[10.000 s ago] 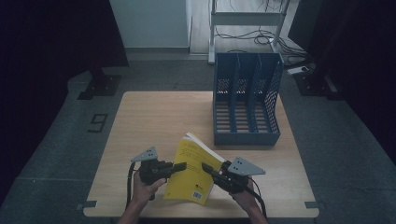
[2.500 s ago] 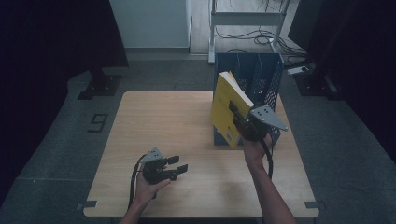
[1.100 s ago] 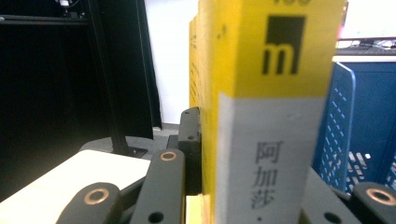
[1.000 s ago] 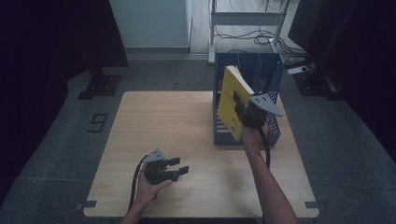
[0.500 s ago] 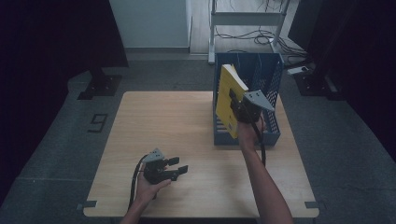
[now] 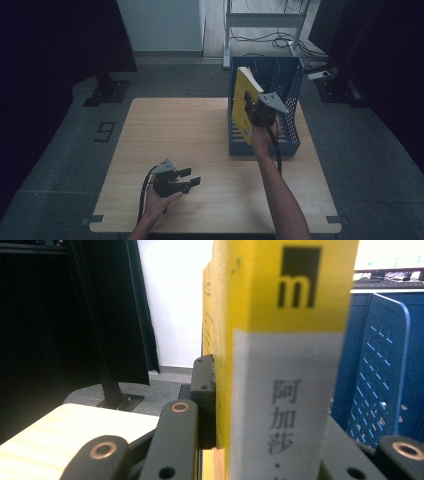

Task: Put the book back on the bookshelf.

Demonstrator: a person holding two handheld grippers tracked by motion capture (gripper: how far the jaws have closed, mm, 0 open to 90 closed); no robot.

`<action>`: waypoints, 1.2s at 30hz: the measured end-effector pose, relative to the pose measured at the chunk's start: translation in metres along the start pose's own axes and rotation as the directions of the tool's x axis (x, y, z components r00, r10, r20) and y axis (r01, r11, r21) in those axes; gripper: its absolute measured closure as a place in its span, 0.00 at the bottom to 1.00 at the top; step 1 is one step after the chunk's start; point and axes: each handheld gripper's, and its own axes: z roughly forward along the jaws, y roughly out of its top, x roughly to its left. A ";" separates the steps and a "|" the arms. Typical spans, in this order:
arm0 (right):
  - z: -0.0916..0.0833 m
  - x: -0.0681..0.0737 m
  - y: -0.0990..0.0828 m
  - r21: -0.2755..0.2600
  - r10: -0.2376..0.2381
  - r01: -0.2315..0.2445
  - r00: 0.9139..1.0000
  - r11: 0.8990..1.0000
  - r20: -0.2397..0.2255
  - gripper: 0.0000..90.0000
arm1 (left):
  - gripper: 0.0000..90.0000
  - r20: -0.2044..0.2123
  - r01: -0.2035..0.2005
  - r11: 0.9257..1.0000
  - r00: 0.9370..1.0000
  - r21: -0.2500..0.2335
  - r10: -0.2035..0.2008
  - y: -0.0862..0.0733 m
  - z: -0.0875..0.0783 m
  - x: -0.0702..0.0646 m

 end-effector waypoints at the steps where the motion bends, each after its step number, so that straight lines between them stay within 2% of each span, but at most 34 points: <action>1: 0.002 0.000 0.000 0.000 -0.002 0.002 1.000 1.000 0.001 0.83 | 0.44 -0.001 0.000 1.000 1.000 0.000 0.000 0.000 0.000 0.001; 14: 0.025 -0.001 -0.006 0.009 -0.005 0.005 1.000 1.000 0.015 0.83 | 0.44 -0.011 0.009 1.000 1.000 0.009 -0.009 -0.002 0.001 0.004; 26: 0.033 0.003 -0.004 0.013 -0.020 0.020 0.999 1.000 0.025 0.83 | 0.44 -0.006 0.003 1.000 1.000 0.009 -0.003 -0.002 0.000 0.002; 28: 0.037 0.003 -0.003 0.018 -0.027 0.026 0.999 0.999 0.029 0.83 | 0.44 -0.013 0.002 1.000 1.000 0.010 -0.002 -0.003 0.001 0.002; 29: 0.041 0.003 -0.004 0.015 -0.029 0.029 0.999 0.999 0.034 0.83 | 0.44 -0.029 -0.010 1.000 1.000 0.021 0.010 -0.004 0.002 0.001; 36: 0.054 0.004 -0.008 0.026 -0.029 0.027 0.998 0.999 0.050 0.83 | 0.44 -0.031 -0.011 1.000 0.999 0.020 0.012 -0.004 0.002 0.002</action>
